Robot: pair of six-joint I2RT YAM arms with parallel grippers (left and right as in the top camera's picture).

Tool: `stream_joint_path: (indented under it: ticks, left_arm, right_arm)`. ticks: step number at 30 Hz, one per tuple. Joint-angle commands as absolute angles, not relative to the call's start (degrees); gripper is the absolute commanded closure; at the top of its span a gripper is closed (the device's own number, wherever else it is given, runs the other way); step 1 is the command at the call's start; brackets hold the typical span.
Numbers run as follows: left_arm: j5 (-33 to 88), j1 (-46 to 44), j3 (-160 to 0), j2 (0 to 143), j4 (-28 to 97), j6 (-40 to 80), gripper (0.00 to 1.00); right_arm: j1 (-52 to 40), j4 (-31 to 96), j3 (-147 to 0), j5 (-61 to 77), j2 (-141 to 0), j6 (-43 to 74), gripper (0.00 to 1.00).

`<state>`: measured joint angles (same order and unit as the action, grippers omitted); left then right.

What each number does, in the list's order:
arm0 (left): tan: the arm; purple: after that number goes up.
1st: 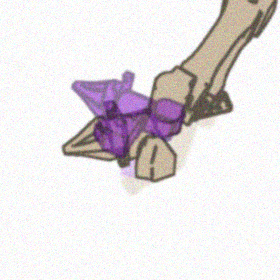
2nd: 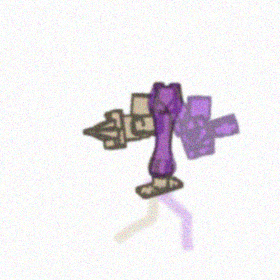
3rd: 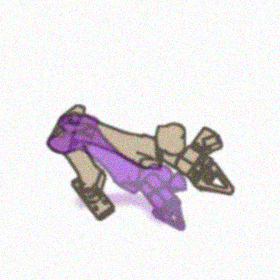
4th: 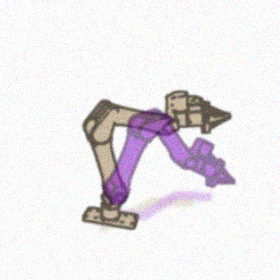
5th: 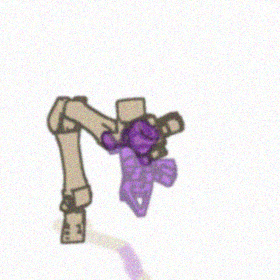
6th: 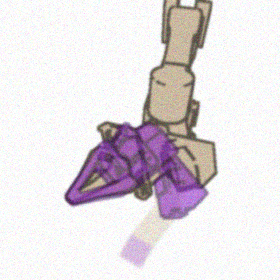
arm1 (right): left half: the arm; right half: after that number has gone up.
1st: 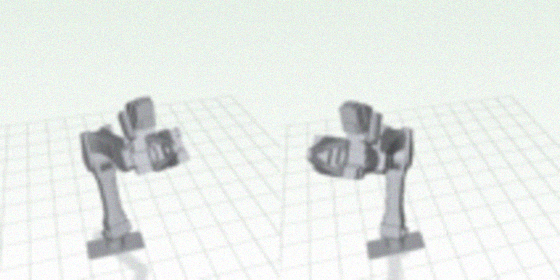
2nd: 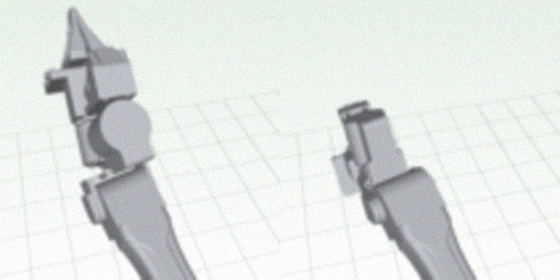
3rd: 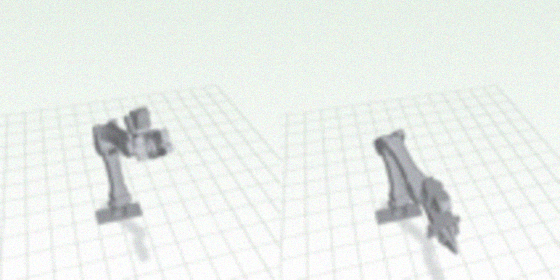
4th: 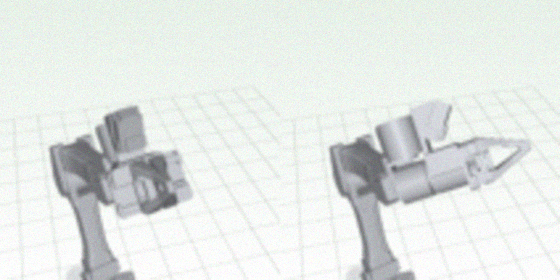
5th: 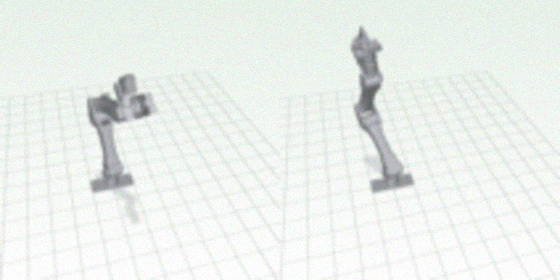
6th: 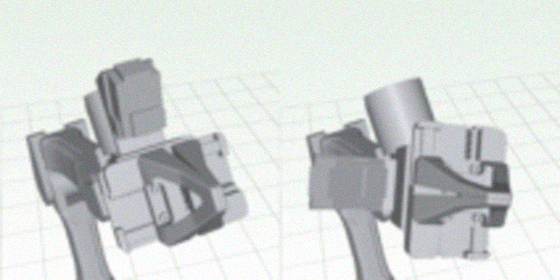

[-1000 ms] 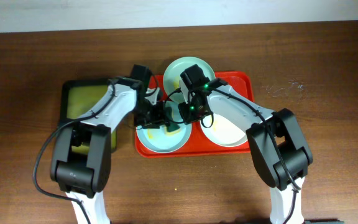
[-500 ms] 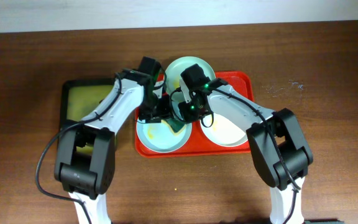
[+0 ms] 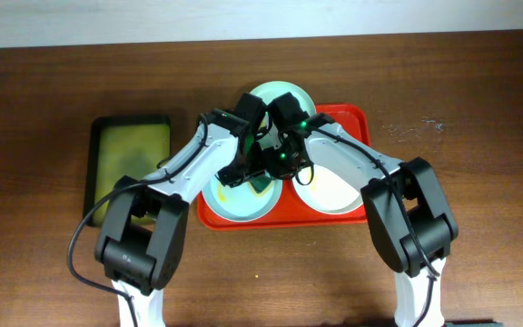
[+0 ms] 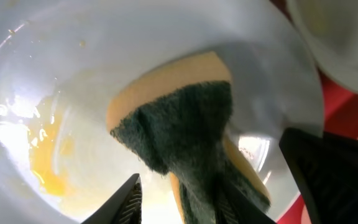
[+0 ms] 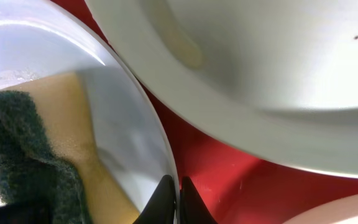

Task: Clean dirty plates on tray and stack at the side
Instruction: 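Scrub the light blue plate with the sponge while the right gripper holds it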

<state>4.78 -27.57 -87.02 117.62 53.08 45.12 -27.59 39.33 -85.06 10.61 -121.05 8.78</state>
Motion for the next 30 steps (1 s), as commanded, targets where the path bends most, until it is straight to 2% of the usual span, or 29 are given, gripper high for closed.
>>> stream_joint_path:
  ticks: [1,3,4,13,22,23,26,27,30]
  left_arm:
    - [4.2,-28.6,-88.1,121.8,51.7,46.9,0.76]
    - [3.8,-28.3,-88.1,121.9,51.8,46.6,0.97]
    - [3.6,-28.0,-88.1,121.9,51.9,46.6,1.0]
    - [3.6,-19.2,-89.8,121.5,57.1,33.8,1.0]
    - [10.9,-20.5,-92.8,121.1,63.5,30.6,1.0]
    - [10.9,-21.2,-92.8,121.1,64.2,29.7,0.98]
    - [9.1,-22.1,-92.6,121.2,65.3,29.6,0.69]
    - [8.3,-22.1,-92.6,121.2,65.3,29.6,0.52]
    - [7.5,-22.0,-92.6,121.2,64.9,29.7,0.49]
  right_arm:
    - [-28.4,39.7,-84.6,10.1,-122.6,7.3,0.96]
    - [-28.4,39.9,-84.6,10.1,-122.6,7.3,0.96]
    - [-28.4,39.8,-84.6,10.1,-122.6,7.2,0.96]
    - [-28.4,39.6,-84.6,10.0,-122.6,7.2,0.96]
    - [-28.4,39.6,-84.6,10.0,-122.6,7.2,0.96]
    - [-28.4,39.6,-84.6,10.0,-122.6,7.2,0.96]
    - [-28.4,39.6,-84.6,10.1,-122.6,7.3,0.96]
    - [-28.4,39.6,-84.6,10.1,-122.6,7.3,0.96]
    - [-28.4,39.6,-84.6,10.1,-122.6,7.3,0.96]
